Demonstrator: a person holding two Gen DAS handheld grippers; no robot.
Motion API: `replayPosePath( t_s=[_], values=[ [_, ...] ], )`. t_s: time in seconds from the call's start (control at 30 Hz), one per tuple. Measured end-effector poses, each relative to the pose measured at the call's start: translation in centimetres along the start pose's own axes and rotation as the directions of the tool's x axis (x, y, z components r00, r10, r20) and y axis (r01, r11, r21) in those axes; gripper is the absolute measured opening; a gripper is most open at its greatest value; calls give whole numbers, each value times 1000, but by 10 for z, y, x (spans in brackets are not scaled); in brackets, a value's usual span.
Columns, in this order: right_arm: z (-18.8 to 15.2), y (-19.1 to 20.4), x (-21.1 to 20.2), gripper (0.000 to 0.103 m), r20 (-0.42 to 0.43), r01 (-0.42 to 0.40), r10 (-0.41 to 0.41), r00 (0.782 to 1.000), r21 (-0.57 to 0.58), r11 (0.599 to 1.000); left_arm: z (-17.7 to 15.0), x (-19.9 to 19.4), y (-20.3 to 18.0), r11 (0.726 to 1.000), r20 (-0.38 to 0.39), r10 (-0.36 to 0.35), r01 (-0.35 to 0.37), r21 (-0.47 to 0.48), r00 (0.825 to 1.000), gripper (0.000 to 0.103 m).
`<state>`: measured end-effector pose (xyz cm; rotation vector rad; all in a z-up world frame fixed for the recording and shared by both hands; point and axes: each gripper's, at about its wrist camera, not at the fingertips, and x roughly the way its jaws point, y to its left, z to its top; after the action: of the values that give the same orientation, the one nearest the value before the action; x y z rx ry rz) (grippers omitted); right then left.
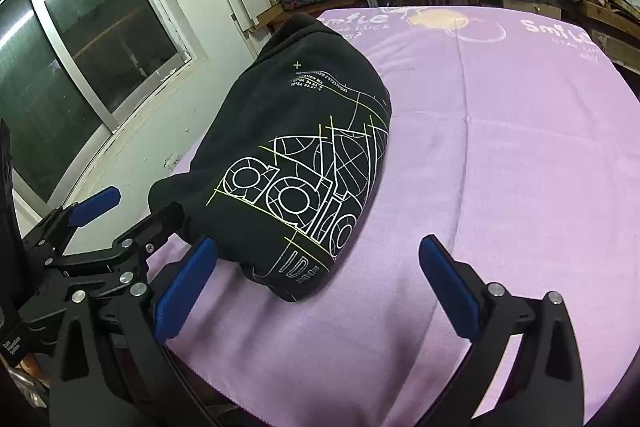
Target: Fold large clothes
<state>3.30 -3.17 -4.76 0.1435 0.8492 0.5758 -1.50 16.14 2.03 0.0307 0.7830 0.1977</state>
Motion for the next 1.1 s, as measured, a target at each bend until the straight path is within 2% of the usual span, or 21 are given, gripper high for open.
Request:
replayPosePath(
  t_s=[1.1],
  values=[
    [-1, -5, 1, 99, -3, -9, 9, 1000, 27, 1000, -1, 7, -2, 1000, -8, 13, -12, 8, 1000, 100]
  ],
)
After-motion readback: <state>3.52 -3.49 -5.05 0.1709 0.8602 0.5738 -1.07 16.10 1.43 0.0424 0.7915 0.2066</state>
